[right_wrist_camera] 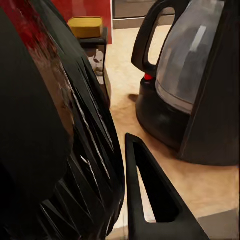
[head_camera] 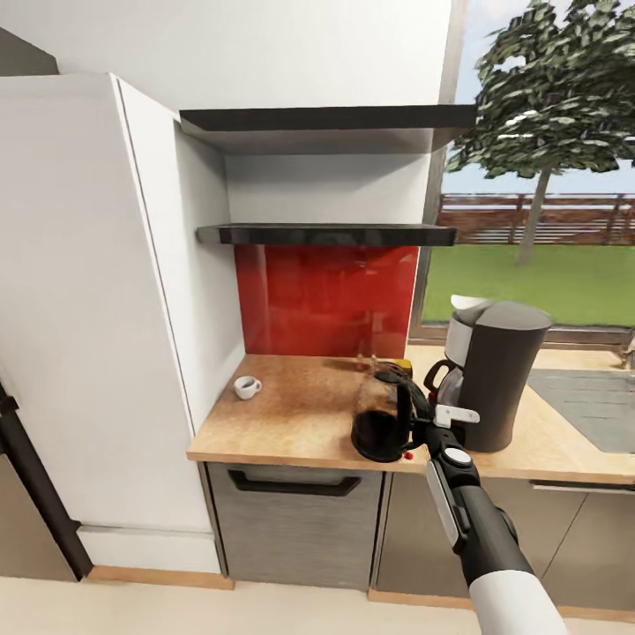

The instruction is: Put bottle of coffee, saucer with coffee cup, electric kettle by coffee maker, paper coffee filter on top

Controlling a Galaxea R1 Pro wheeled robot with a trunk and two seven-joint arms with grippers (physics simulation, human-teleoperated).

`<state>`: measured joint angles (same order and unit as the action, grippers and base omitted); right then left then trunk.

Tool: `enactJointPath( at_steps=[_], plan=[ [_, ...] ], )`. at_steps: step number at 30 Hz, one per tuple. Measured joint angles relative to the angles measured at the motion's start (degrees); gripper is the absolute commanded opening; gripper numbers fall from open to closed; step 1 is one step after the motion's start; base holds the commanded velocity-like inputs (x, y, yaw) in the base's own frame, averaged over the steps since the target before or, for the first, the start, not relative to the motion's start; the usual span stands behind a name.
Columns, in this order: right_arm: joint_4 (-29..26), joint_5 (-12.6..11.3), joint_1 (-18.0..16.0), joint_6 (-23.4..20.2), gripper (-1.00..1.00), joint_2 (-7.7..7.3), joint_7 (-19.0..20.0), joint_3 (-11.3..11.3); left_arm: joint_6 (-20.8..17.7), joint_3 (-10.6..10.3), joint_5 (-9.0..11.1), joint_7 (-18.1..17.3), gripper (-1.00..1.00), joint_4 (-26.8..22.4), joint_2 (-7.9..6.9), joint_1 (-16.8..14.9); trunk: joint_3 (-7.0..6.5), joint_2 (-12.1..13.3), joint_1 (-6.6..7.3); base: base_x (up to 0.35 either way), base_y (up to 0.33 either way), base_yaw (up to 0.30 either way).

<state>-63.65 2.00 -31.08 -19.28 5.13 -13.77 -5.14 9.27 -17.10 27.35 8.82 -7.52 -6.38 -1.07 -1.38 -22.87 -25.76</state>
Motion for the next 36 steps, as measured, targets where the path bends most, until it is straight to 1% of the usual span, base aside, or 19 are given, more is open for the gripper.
enactJointPath(
  at_steps=[15, 26, 30, 33, 34, 36],
  plan=[
    [0.1, 0.0, 0.0, 0.0, -1.0, 0.01, 0.0, 0.0, 0.0, -0.1, -0.1, 0.1, 1.0, 0.1, -0.01, 0.0, 0.0, 0.0, 0.0, 0.033, 0.0, -0.041],
    [0.0, 0.0, 0.0, 0.0, -1.0, 0.01, 0.0, 0.0, -0.1, -0.1, -0.1, 0.0, 1.0, 0.1, -0.01, 0.1, 0.0, 0.0, 0.0, 0.004, 0.0, -0.003],
    [0.1, 0.0, 0.0, 0.2, -1.0, 0.01, 0.0, 0.0, -0.1, -0.1, -0.1, 0.0, 1.0, 0.1, 0.0, 0.1, 0.0, 0.0, 0.01, 0.129, 0.0, 0.0],
    [0.6, 0.1, 0.0, 1.1, -1.0, 0.01, 0.0, 0.0, -0.1, -0.1, -0.1, 0.0, 1.0, 0.1, 0.01, 0.1, 0.0, 0.0, 0.01, 0.128, 0.0, 0.0],
    [2.3, 0.0, 0.0, 2.7, -1.0, -0.02, -0.1, 0.0, -0.1, -0.1, -0.1, 0.0, 1.0, 0.1, 0.0, 0.1, 0.01, 0.0, 0.0, 0.04, 0.0, 0.0],
    [2.6, 0.1, 0.0, 3.3, -1.0, -0.01, -0.1, 0.0, -0.1, -0.1, -0.1, 0.0, 1.0, 0.1, -0.01, 0.1, 0.0, 0.0, 0.0, 0.019, 0.0, 0.0]
  ],
)
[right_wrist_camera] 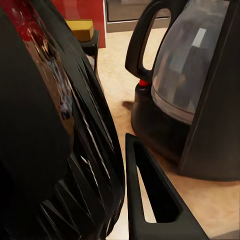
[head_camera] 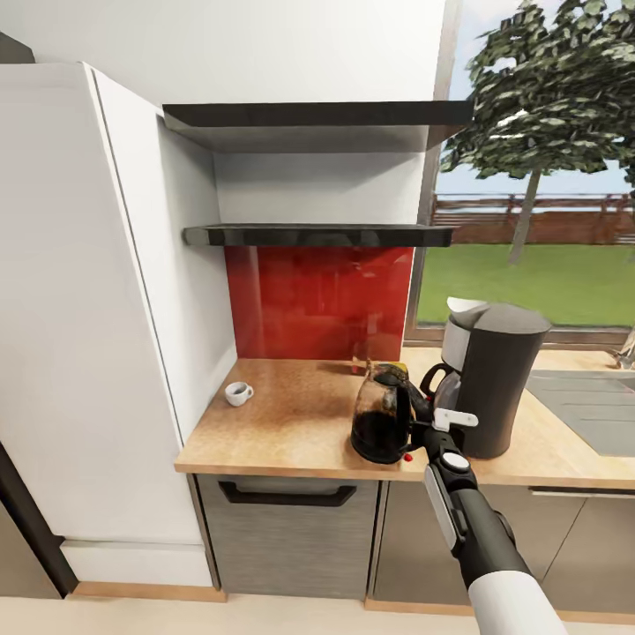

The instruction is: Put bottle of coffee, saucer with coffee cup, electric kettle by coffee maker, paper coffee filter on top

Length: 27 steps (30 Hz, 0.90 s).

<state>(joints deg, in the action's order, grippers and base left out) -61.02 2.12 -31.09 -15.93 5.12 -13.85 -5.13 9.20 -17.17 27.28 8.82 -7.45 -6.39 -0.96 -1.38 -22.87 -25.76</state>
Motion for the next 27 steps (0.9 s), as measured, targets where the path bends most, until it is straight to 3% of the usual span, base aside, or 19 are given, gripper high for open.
enactJointPath(
  at_steps=[20, 27],
  plan=[
    [0.2, 0.2, 0.0, 0.4, -1.0, -0.07, 0.0, 0.0, 0.0, 0.0, 0.0, 0.1, 1.0, 0.0, -0.01, 0.1, 0.0, 0.0, 0.0, 0.021, 0.0, 0.0],
    [0.2, 0.1, 0.0, 0.4, -1.0, -0.07, 0.0, 0.0, 0.1, 0.0, 0.0, 0.1, 1.0, 0.0, -0.01, 0.1, -0.05, 0.0, 0.0, 0.0, 0.0, -0.129]
  ],
)
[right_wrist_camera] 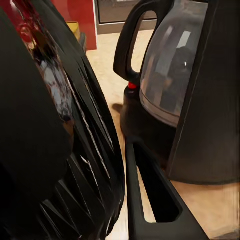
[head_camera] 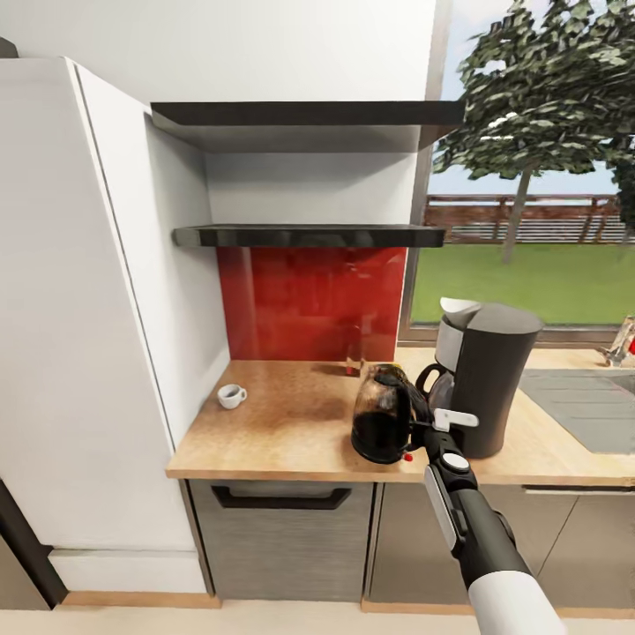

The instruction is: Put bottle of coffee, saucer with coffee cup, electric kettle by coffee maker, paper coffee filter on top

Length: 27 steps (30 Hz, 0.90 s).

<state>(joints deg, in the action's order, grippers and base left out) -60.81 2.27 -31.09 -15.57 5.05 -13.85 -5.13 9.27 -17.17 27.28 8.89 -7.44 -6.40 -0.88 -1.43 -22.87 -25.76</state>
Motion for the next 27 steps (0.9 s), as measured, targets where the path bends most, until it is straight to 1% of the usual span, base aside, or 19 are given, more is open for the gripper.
enactJointPath(
  at_steps=[12, 18, 27],
  plan=[
    [0.1, -0.1, 0.0, 0.0, -1.0, 0.04, 0.0, 0.0, 0.0, 0.0, 0.0, 0.0, 1.0, 0.0, -0.06, 0.1, -0.01, 0.0, 0.0, 0.0, 0.0, -0.009],
    [0.1, 0.0, 0.0, 0.1, -1.0, 0.02, 0.0, 0.0, -0.1, 0.0, 0.0, -0.1, 1.0, 0.0, -0.03, 0.0, -0.01, 0.0, 0.01, 0.071, 0.0, 0.0],
    [0.8, 0.1, 0.0, 0.0, -1.0, -0.07, -0.2, -0.1, -0.1, 0.0, 0.0, -0.1, 1.0, 0.0, 0.0, 0.0, -0.01, 0.0, 0.0, 0.01, 0.0, 0.0]
  ],
)
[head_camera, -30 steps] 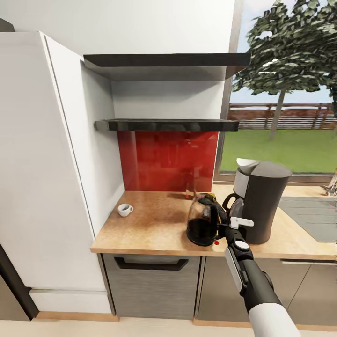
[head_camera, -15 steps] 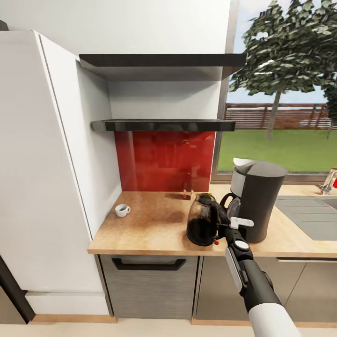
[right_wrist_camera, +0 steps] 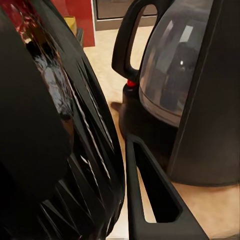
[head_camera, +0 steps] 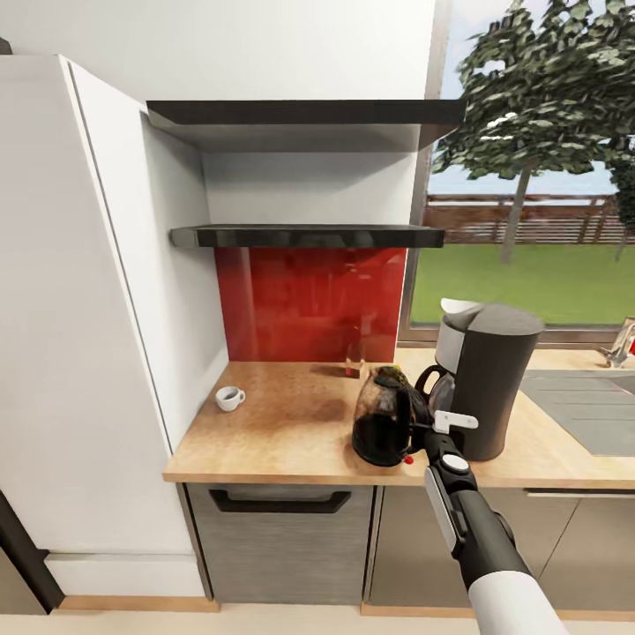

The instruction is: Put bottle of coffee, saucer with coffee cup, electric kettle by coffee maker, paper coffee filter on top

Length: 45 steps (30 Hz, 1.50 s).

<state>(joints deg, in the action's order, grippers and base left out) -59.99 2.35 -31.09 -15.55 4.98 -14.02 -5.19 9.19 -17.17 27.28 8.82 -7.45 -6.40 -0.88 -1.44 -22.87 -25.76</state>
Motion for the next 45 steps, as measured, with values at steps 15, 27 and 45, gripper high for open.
enactJointPath(
  at_steps=[15, 27, 45],
  plan=[
    [0.0, 0.0, 0.0, 0.0, 1.0, -0.01, 0.0, 0.0, 0.1, 0.0, 0.0, 0.0, 1.0, 0.1, -0.07, 0.1, -0.01, 0.0, 0.0, 0.0, 0.0, 0.0],
    [0.0, 0.0, 0.0, 0.0, 1.0, -0.02, 0.1, 0.0, 0.1, 0.0, 0.0, 0.1, 1.0, 0.0, -0.17, 0.0, -0.01, 0.0, -0.01, -0.144, 0.023, 0.0],
    [-0.2, -1.0, 0.0, -0.1, 1.0, 0.21, 0.3, 0.1, 0.1, 0.1, 0.0, 0.0, 1.0, -0.1, -1.39, -0.2, -0.01, 0.0, 0.0, -0.146, 0.073, 0.0]
  ],
)
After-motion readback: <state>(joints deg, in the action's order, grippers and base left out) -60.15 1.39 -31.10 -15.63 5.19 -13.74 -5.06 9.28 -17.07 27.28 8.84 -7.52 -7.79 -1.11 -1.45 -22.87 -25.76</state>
